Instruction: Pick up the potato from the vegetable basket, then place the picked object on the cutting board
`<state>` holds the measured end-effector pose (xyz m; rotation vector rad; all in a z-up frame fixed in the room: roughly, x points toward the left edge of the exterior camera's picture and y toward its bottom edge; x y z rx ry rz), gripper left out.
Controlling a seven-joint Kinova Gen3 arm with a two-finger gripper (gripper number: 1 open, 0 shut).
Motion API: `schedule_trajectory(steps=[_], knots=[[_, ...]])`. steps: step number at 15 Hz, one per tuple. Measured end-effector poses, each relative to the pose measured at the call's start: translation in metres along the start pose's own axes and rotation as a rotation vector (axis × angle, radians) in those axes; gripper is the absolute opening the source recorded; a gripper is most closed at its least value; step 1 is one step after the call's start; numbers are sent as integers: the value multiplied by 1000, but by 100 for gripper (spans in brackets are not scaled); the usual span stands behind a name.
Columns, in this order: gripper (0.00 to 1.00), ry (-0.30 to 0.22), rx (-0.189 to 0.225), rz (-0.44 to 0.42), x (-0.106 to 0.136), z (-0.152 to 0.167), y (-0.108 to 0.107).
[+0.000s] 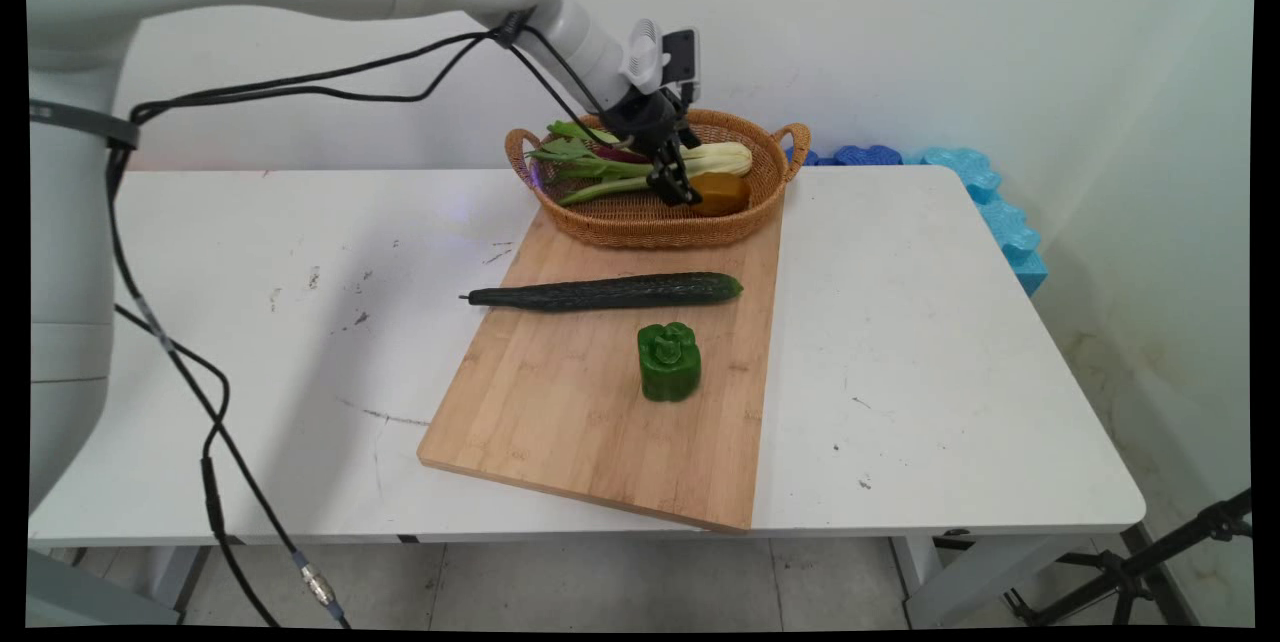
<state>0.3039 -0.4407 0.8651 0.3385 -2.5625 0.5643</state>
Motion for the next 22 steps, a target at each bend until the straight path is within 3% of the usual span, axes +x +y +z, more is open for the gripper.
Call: schedule_trajectory(steps=[11, 12, 22], knots=[[100, -6, -29, 12, 6, 36, -6], [0, -6, -31, 12, 6, 37, -6], [0, -10, -34, 24, 7, 44, -7]])
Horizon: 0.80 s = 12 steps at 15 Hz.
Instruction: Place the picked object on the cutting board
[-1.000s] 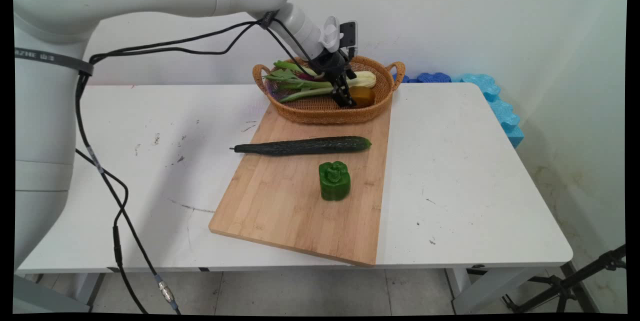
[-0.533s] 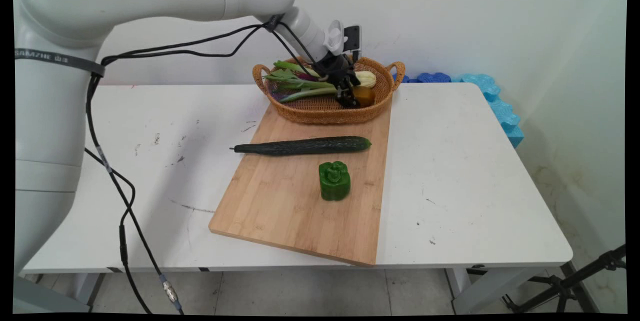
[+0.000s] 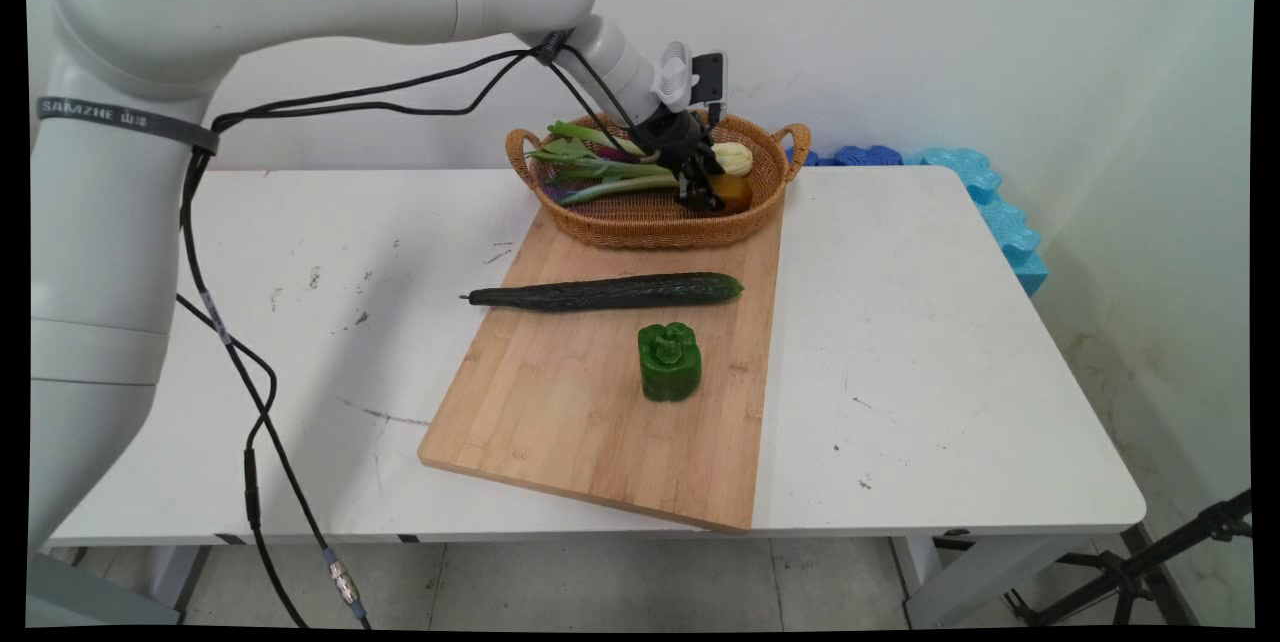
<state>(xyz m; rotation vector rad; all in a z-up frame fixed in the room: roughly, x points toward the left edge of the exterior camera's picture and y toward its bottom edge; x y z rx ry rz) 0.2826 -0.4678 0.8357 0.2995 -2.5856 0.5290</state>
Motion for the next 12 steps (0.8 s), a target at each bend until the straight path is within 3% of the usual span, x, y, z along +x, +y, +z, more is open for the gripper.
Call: schedule_trajectory(steps=[12], knots=[[0, 29, 54, -2, 10, -42, 10]])
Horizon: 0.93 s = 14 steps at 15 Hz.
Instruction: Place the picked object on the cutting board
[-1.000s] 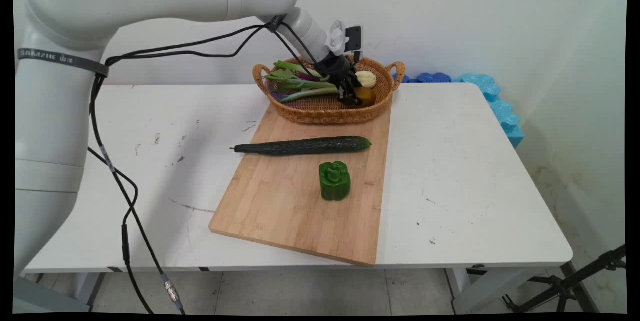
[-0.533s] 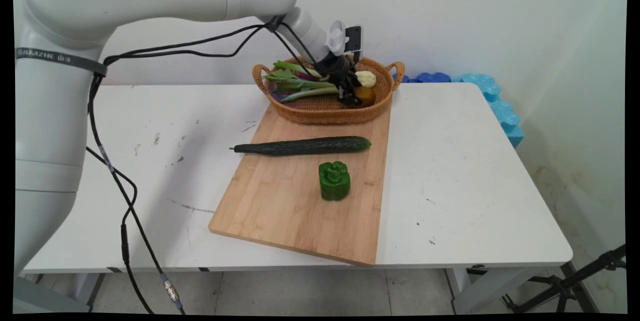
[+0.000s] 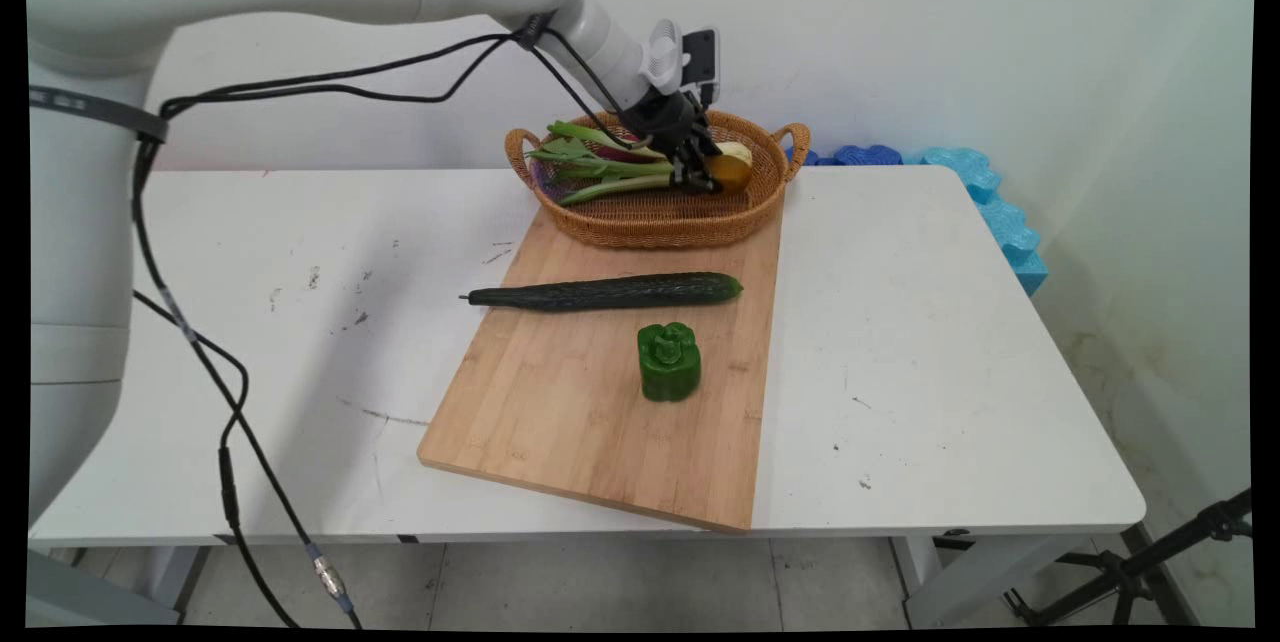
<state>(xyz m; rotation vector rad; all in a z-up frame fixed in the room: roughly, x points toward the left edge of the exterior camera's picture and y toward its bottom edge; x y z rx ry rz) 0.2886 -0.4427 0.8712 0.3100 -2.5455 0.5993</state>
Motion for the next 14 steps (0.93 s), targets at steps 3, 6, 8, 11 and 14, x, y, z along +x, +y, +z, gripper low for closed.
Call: schedule_trajectory(steps=[3, 6, 8, 11, 14], knots=[[0, 11, 19, -11, 2, -20, 7], [0, 20, 40, -32, 3, -45, 17], [0, 26, 53, -52, 2, -64, 27], [0, 32, 63, -84, 0, -90, 41], [0, 32, 66, -115, -5, -110, 55]])
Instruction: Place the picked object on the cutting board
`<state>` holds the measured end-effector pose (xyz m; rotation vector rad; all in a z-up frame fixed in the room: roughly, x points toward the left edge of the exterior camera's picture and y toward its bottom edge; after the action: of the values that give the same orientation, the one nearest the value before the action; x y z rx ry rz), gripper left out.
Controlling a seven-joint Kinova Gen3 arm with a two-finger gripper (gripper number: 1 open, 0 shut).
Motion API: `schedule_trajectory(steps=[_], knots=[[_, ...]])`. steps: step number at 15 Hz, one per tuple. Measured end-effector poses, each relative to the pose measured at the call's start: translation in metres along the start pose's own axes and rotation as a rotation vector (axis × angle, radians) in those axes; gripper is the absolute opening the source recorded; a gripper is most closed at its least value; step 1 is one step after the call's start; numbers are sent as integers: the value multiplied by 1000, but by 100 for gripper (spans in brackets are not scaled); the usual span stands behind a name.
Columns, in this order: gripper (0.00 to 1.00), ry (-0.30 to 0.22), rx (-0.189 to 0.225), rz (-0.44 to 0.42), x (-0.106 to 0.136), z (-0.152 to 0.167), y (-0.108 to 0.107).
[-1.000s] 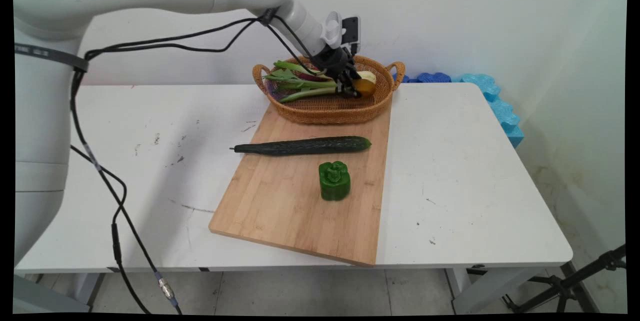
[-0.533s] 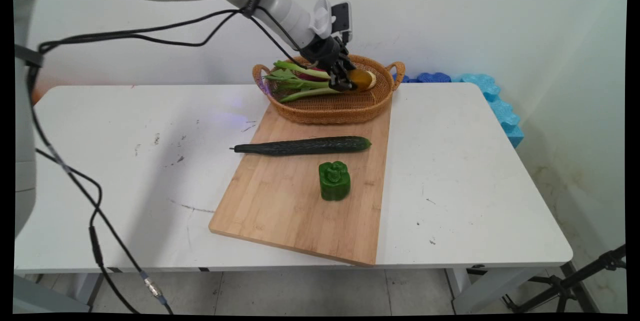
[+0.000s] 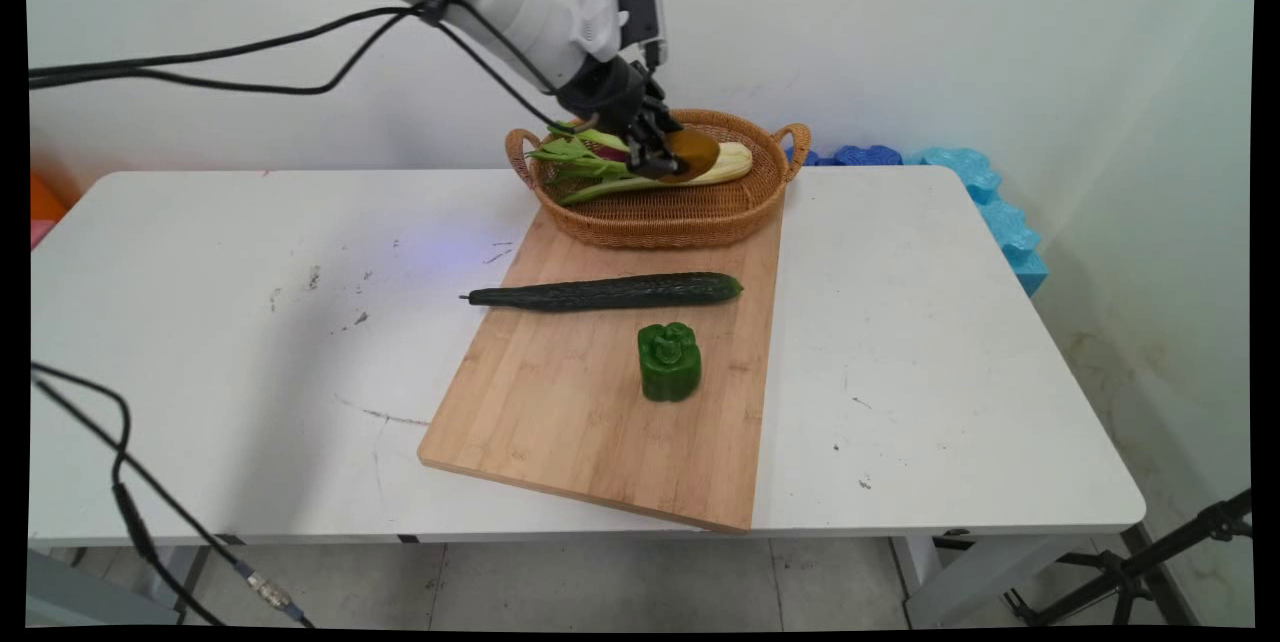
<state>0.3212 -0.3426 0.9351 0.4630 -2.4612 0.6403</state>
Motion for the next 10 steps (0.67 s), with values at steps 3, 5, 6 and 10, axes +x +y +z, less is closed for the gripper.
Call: schedule_trajectory(steps=[3, 5, 6, 10], knots=[[0, -9, -4, -44, -9, -26, 18], [0, -18, -14, -73, -17, -40, 31], [0, -24, -21, -87, -22, -47, 38], [0, -41, -46, -125, -35, -62, 60]])
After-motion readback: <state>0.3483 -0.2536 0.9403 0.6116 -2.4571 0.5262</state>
